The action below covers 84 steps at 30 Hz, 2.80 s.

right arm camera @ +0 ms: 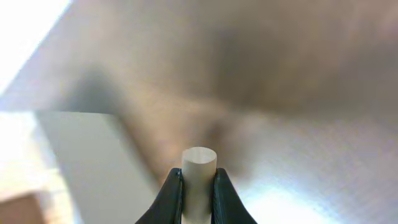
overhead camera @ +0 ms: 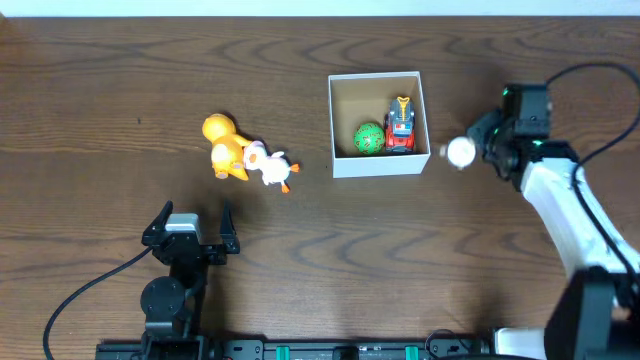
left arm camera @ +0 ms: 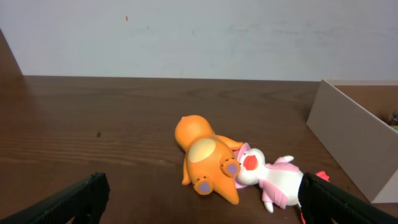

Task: Pack container
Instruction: 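Carry the white toy left and drop it into the box, then raise the right gripper and move it back to the right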

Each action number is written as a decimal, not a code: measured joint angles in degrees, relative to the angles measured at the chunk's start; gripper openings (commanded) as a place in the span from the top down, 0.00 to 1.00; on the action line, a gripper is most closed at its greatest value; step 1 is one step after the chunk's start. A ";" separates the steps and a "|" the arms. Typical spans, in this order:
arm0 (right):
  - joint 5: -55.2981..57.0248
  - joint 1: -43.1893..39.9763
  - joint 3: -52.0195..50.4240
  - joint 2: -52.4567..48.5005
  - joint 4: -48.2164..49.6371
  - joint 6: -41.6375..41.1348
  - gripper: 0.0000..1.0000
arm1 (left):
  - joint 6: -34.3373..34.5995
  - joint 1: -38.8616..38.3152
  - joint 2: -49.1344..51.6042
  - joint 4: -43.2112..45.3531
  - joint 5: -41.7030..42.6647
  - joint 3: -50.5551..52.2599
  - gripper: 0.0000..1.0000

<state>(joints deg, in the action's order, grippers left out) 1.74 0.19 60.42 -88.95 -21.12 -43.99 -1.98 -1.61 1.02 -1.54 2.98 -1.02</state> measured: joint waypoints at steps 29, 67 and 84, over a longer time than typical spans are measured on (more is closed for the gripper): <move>3.78 26.84 2.51 -10.23 31.26 32.46 0.99 | 0.00 0.00 0.00 0.00 0.00 0.00 0.02; 6.97 30.80 2.49 -12.26 26.88 33.33 0.26 | 0.00 0.00 0.00 0.00 0.00 0.00 0.02; 25.33 10.95 2.62 18.36 -0.98 29.11 0.01 | 0.00 0.00 0.00 0.00 0.00 0.00 0.02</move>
<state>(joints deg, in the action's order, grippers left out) 27.07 11.14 63.05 -70.59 -22.11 -14.87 -1.98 -1.61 1.02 -1.54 2.98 -1.02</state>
